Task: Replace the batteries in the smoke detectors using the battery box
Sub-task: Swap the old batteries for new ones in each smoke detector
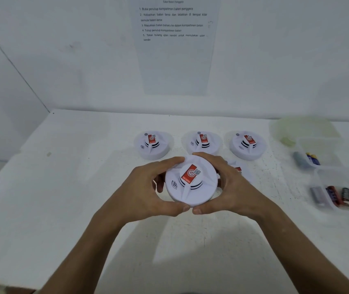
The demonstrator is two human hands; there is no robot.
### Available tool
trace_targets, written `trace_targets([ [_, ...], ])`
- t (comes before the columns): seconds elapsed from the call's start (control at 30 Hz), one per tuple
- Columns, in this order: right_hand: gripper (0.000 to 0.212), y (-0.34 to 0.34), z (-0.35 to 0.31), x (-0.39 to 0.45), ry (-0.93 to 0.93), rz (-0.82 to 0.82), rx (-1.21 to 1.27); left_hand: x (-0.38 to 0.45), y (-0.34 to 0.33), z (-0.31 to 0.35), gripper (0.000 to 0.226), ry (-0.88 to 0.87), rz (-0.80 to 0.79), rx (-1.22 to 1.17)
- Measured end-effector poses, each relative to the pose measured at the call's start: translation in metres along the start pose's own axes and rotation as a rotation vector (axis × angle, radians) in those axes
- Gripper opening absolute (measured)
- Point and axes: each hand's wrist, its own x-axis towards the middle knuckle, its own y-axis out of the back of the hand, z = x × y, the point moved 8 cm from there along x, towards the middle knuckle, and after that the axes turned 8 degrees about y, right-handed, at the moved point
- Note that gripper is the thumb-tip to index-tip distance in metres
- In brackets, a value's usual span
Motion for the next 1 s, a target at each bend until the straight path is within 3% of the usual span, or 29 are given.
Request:
trace_targets([
  [0.13, 0.105, -0.004, 0.006, 0.002, -0.02, 0.012, 0.015, 0.001, 0.0, -0.01, 0.092, 0.025, 0.005, -0.011],
  [0.43, 0.096, -0.018, 0.014, 0.004, -0.039, -0.005, 0.046, 0.003, -0.005, -0.036, 0.086, 0.134, -0.042, -0.01],
  [1.0, 0.095, -0.016, 0.013, 0.008, -0.034, 0.038, 0.062, 0.006, -0.007, -0.031, 0.085, 0.091, -0.064, -0.102],
])
